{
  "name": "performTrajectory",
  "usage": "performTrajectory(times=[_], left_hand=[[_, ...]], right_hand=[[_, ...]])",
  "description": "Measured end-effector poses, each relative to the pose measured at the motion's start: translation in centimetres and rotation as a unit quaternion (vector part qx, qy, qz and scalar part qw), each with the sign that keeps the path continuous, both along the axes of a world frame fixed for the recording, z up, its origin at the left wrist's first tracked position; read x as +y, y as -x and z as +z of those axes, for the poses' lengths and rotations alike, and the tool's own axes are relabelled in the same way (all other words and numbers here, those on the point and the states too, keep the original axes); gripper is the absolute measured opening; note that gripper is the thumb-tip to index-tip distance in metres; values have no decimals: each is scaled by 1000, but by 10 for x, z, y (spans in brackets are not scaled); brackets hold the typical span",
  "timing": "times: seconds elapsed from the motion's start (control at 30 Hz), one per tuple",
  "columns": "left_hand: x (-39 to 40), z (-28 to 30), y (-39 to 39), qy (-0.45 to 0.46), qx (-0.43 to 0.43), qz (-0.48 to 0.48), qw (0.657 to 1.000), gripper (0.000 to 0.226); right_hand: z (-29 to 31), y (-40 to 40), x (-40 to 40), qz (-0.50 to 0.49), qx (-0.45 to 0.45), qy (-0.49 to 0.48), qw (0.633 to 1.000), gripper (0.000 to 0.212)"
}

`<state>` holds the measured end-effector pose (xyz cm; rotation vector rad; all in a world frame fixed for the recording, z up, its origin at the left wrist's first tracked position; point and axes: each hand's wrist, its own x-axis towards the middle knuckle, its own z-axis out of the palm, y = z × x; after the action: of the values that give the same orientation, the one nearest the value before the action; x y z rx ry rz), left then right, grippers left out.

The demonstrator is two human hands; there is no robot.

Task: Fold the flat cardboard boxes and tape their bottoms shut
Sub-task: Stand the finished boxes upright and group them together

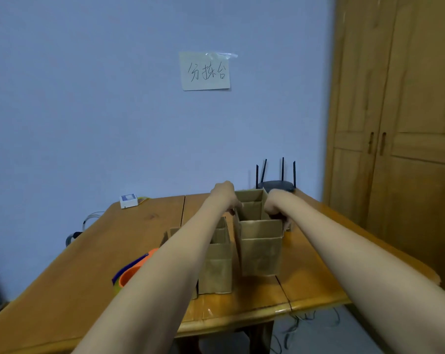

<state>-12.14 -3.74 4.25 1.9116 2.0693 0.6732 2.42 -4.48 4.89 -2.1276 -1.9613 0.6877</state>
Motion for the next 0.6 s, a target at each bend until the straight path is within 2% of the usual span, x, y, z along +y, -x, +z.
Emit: performTrajectory(times=[0.07,0.13,0.2,0.3,0.43,0.6], left_hand=[[1,-11,3,13,25,4,1000,27],[4,-20,8,13,55,15,998,27],[7,-29,14,10,76,24,997,32],[10,-43,21,24,108,30,993,38],[16,-59,28,35,110,43,992,27],[12,-59,31,34,115,56,991,17]], right_hand=[[-18,3,7,-6,5,-10,1000,45],[-30,5,15,8,-9,-15,1000,35],[-37,11,19,24,1,16,1000,29],[-49,19,18,50,-14,54,997,33],[-55,26,22,74,-70,66,993,26],[-53,28,17,62,-72,90,991,25]])
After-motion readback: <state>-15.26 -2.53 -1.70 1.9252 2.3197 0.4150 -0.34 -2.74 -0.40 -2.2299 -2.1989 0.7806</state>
